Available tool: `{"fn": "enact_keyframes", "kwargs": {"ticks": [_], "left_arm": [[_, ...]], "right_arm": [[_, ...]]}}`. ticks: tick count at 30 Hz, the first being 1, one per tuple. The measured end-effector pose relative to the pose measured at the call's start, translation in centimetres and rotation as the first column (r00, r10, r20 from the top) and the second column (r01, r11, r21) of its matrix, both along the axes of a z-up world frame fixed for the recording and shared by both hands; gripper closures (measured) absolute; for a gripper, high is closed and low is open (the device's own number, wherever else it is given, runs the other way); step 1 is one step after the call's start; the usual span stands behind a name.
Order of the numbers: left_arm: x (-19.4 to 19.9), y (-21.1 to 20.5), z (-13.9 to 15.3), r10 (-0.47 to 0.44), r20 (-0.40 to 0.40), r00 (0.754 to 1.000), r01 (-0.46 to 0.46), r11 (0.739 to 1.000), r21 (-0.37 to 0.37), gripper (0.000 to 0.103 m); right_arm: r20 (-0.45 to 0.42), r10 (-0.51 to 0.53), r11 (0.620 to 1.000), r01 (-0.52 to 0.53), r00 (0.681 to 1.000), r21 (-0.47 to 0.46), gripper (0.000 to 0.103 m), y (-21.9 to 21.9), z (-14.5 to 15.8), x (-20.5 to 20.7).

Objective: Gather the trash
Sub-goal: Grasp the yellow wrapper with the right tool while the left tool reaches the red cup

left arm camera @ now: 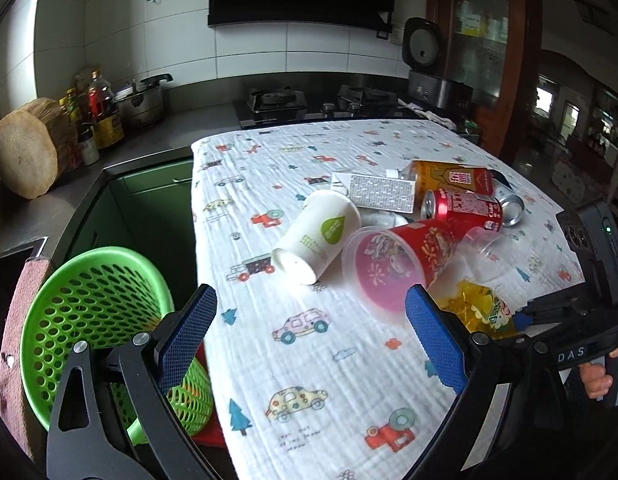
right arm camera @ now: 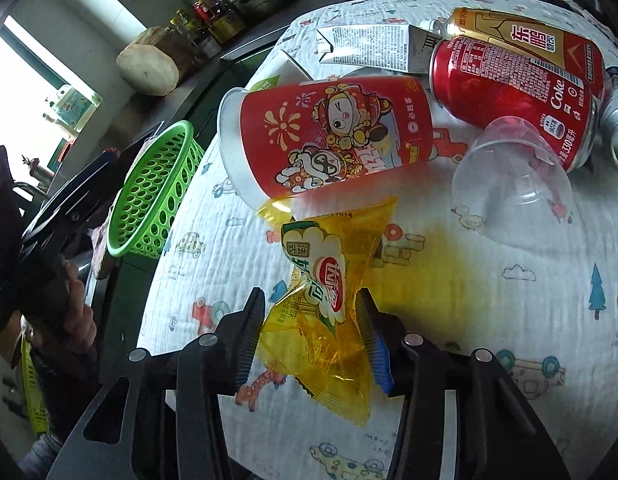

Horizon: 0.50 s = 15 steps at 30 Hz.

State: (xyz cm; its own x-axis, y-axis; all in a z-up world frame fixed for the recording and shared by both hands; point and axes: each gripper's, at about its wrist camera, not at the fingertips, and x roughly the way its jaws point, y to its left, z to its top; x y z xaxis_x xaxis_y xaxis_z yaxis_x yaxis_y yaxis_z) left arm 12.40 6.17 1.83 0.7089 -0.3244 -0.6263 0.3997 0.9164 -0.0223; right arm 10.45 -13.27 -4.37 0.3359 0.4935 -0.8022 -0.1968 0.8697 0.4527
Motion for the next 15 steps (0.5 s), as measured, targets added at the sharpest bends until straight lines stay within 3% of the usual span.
{"fn": "enact_keyframes", "kwargs": {"ticks": [8,12,15], "left_arm": [[1.5,-5.5,0.3,-0.182,0.013,0.983,0.179,0.977,0.117,0.007],[2.9,-8.3,-0.1,-0.273,-0.013,0.962,0.269,0.94,0.212,0.007],[3.7,-10.2,-0.6,-0.338,-0.033,0.941,0.331,0.894,0.301,0.007]], "right_arm": [[0.002,0.016,1.0,-0.016,1.0,0.012,0.058,-3.7,0.6,-2.1],[0.009,0.01,1.0,-0.011,1.0,0.021,0.058,-5.3,1.0,-2.7],[0.019,0.007,1.0,-0.008,1.0,0.027,0.058,-6.4,1.6,-3.1]]}}
